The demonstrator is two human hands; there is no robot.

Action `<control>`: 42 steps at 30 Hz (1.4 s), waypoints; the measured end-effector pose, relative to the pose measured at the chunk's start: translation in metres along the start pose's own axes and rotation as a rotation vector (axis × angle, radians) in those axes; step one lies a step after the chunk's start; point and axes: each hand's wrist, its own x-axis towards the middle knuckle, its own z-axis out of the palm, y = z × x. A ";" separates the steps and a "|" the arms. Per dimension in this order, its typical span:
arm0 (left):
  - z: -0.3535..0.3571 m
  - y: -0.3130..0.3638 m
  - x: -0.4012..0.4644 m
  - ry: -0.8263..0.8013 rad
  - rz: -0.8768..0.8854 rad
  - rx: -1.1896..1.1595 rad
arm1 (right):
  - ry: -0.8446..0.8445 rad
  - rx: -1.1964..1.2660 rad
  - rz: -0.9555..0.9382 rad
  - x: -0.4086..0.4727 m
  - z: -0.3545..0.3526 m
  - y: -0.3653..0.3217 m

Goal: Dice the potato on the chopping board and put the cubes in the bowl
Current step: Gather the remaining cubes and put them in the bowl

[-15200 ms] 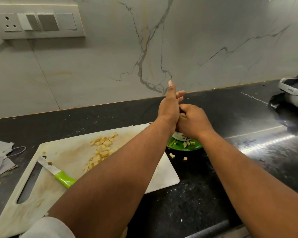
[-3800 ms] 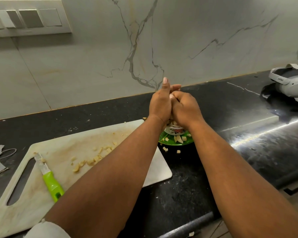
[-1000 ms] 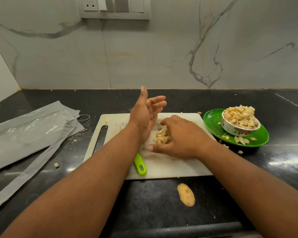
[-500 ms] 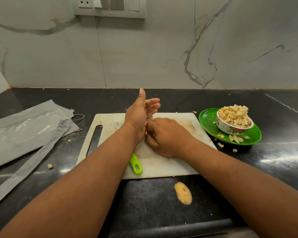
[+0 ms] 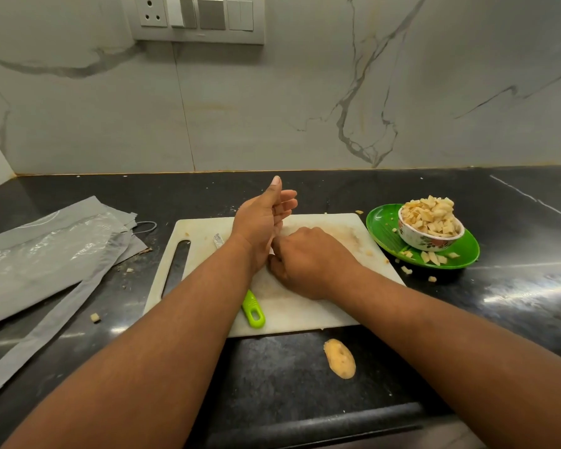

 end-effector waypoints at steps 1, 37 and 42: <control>0.000 0.000 0.000 0.000 -0.003 0.000 | -0.004 0.004 0.000 0.000 -0.001 0.000; 0.220 -0.033 0.020 -0.159 0.000 0.119 | 0.426 0.161 0.559 -0.040 -0.056 0.196; 0.219 -0.044 0.021 -0.138 -0.003 0.013 | 0.395 0.200 0.576 -0.043 -0.053 0.194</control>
